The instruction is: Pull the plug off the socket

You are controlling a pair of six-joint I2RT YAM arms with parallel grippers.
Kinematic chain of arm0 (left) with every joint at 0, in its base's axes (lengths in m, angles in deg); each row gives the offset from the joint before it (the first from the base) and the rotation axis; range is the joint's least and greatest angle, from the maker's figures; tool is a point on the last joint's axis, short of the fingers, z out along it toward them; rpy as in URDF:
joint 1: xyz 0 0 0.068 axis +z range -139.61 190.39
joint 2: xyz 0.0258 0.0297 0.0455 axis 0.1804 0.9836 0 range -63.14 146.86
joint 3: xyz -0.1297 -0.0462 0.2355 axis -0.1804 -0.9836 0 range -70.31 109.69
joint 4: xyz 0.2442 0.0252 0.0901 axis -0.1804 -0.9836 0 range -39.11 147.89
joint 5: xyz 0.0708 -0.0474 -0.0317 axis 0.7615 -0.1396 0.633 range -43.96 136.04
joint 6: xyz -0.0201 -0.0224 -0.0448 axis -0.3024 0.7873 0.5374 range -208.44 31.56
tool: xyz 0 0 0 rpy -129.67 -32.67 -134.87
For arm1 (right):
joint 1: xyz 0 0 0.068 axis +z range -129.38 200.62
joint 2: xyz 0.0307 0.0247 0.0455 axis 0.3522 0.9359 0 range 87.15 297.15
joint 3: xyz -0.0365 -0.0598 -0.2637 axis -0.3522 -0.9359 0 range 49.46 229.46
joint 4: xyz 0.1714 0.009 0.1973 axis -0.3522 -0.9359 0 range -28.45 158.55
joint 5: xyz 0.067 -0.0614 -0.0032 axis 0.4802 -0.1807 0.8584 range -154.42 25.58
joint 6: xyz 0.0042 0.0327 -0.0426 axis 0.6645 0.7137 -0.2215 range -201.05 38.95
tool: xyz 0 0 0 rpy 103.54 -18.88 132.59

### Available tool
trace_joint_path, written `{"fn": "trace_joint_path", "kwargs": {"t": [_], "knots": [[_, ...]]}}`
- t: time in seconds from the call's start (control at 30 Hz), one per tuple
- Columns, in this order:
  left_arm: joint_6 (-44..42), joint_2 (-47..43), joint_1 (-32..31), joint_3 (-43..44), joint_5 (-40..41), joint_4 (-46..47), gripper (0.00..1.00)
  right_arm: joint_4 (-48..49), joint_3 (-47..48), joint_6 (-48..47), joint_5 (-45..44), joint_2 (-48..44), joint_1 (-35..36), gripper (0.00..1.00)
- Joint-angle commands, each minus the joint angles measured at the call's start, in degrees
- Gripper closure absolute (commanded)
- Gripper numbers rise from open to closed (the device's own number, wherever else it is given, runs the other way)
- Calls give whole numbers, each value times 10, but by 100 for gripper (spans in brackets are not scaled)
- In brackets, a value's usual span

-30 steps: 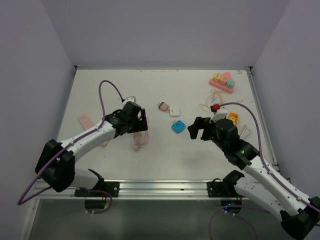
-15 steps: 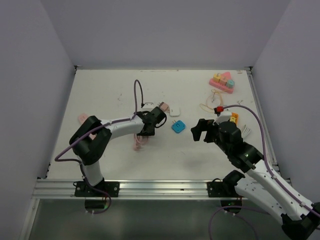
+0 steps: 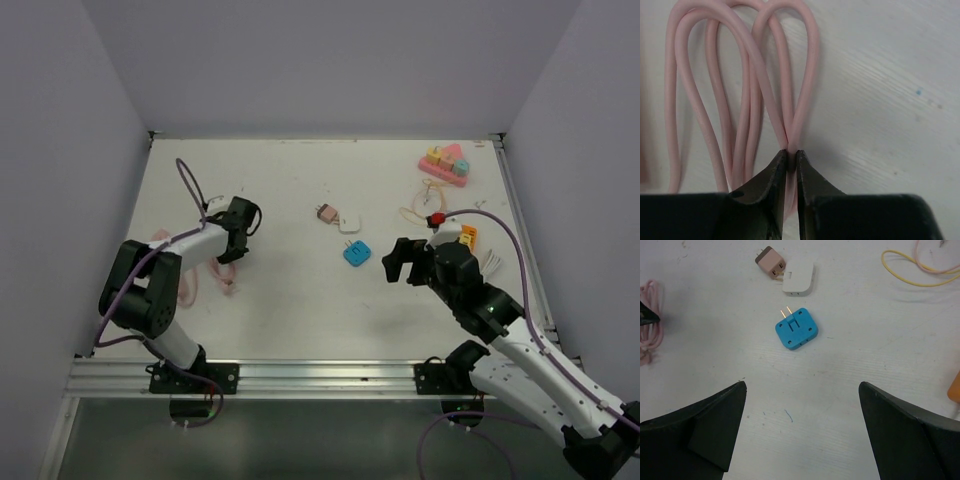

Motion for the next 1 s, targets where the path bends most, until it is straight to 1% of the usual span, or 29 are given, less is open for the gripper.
{"fn": "trace_joint_path", "kwargs": {"t": [0.0,0.1,0.2,0.23,0.33,0.37,0.43,0.47,0.53,0.57,0.6,0.63,0.7,0.77,0.8,0.87,0.9,0.93,0.97], "knots": [[-33,-27,70,-29,29,-25,82,-4,-3,7,-23,10,1,1],[-41,-42,119,-31,25,-28,77,-9,1,8,-34,21,0,1],[-49,-60,169,-31,-8,-20,72,-24,6,14,-58,27,0,1],[-51,-64,176,-29,-25,-17,70,-27,7,15,-72,28,0,1],[-59,-84,182,-15,-54,-22,59,-41,11,20,-96,30,0,1],[-62,-91,181,-11,-60,-27,48,-44,11,22,-118,31,0,1],[-73,-120,182,1,-76,-34,35,-56,18,26,-139,34,0,1],[-76,-132,182,5,-81,-38,22,-61,20,31,-165,37,0,1],[-91,-171,182,16,-99,-42,13,-83,29,48,-194,48,-2,1],[-97,-184,182,20,-106,-45,5,-91,32,54,-207,53,-4,1],[-111,-206,181,24,-112,-48,3,-99,38,71,-237,59,-5,1],[-118,-216,182,33,-128,-49,1,-115,40,79,-248,70,-8,1],[-145,-248,182,38,-148,-49,1,-130,48,99,-287,82,-14,1],[-165,-271,181,36,-182,-40,1,-138,55,114,-308,104,-30,1],[-184,-296,182,31,-194,-34,0,-140,57,119,-316,111,-41,1],[-205,-325,182,6,-225,-8,0,-140,60,128,-307,135,-87,1],[-226,-357,181,-6,-237,4,0,-133,60,131,-296,142,-106,1],[-234,-373,182,-34,-252,17,1,-129,59,130,-269,150,-145,1],[-241,-388,182,-51,-258,43,0,-123,59,131,-251,161,-164,1]]}}
